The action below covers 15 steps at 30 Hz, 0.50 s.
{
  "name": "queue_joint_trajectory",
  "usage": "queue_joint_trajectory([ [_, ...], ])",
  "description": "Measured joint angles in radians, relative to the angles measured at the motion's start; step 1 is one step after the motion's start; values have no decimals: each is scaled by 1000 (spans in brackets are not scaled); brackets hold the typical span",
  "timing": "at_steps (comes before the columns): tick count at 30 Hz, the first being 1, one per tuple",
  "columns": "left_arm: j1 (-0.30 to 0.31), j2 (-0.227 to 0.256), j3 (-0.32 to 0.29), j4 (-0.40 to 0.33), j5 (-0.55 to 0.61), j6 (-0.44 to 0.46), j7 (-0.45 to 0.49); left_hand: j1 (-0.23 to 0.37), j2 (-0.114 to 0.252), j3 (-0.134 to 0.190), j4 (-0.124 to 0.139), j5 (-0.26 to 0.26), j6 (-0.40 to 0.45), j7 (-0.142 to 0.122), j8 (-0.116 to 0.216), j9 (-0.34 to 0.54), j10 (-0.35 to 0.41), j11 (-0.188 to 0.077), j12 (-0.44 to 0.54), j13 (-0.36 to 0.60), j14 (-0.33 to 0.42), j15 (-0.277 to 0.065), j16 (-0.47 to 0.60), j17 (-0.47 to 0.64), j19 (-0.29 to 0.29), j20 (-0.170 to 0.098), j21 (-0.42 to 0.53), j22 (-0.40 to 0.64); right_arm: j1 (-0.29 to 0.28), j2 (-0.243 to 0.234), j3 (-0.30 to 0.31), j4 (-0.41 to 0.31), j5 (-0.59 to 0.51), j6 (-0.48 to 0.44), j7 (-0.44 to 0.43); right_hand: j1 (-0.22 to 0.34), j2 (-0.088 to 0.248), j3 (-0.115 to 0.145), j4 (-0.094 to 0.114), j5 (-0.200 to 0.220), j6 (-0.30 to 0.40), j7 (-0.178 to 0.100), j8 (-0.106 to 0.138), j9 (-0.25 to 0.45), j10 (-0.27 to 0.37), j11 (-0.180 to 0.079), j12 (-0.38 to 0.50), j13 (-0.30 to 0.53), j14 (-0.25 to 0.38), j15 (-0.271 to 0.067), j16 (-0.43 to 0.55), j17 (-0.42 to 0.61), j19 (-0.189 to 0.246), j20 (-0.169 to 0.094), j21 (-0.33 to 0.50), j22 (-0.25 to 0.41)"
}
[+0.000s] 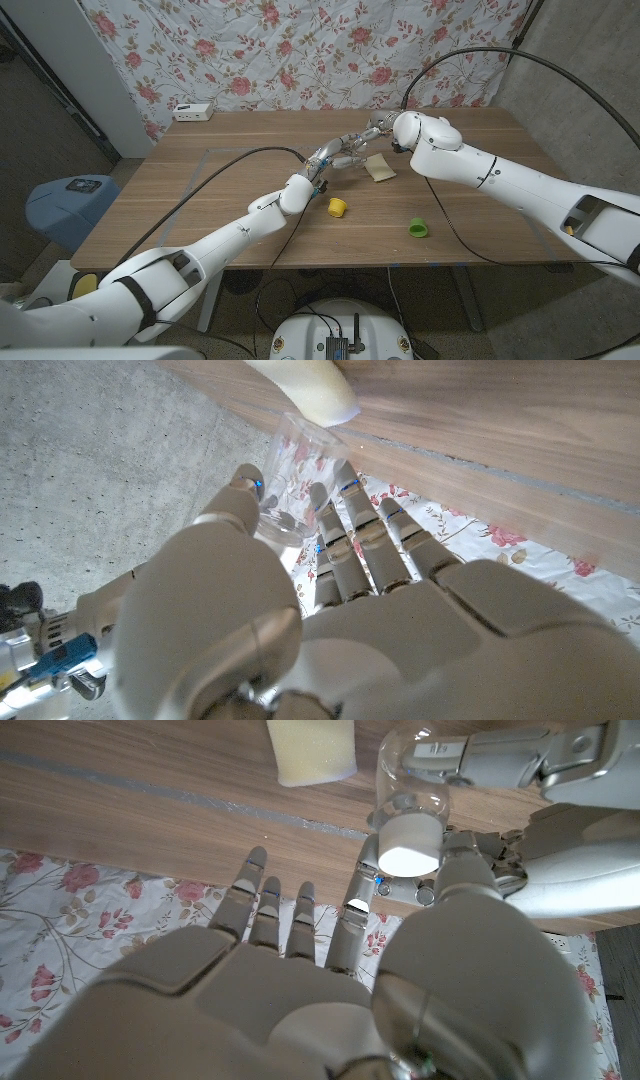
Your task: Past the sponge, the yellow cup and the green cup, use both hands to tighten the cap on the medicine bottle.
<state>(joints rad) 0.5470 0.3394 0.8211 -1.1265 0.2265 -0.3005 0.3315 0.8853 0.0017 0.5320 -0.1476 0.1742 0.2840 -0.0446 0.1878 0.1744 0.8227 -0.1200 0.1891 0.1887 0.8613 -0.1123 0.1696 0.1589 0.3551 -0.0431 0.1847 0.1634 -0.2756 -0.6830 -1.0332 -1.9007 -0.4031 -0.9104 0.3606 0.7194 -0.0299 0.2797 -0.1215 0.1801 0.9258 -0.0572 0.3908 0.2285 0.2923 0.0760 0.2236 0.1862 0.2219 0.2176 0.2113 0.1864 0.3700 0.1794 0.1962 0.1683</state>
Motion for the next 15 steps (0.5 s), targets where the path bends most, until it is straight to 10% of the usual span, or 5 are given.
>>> queue_joint_trajectory([
  [15, -8, -9, 4, 13, -3, -3, 3, -5, -5, 0, 0, 0, 4, -4, 0, 0, 0, 0, -1, 0, 0, 0, 0, 0, 0, 0, 0, 0, 18, 8, -33, 11, -30, -31, -5, -47, -5, -19, 11, 0, 58, 3, 9, -10, 37, -1, 0, 0, 27, -1, 0, 0, 13, 5, 0, 2],
])
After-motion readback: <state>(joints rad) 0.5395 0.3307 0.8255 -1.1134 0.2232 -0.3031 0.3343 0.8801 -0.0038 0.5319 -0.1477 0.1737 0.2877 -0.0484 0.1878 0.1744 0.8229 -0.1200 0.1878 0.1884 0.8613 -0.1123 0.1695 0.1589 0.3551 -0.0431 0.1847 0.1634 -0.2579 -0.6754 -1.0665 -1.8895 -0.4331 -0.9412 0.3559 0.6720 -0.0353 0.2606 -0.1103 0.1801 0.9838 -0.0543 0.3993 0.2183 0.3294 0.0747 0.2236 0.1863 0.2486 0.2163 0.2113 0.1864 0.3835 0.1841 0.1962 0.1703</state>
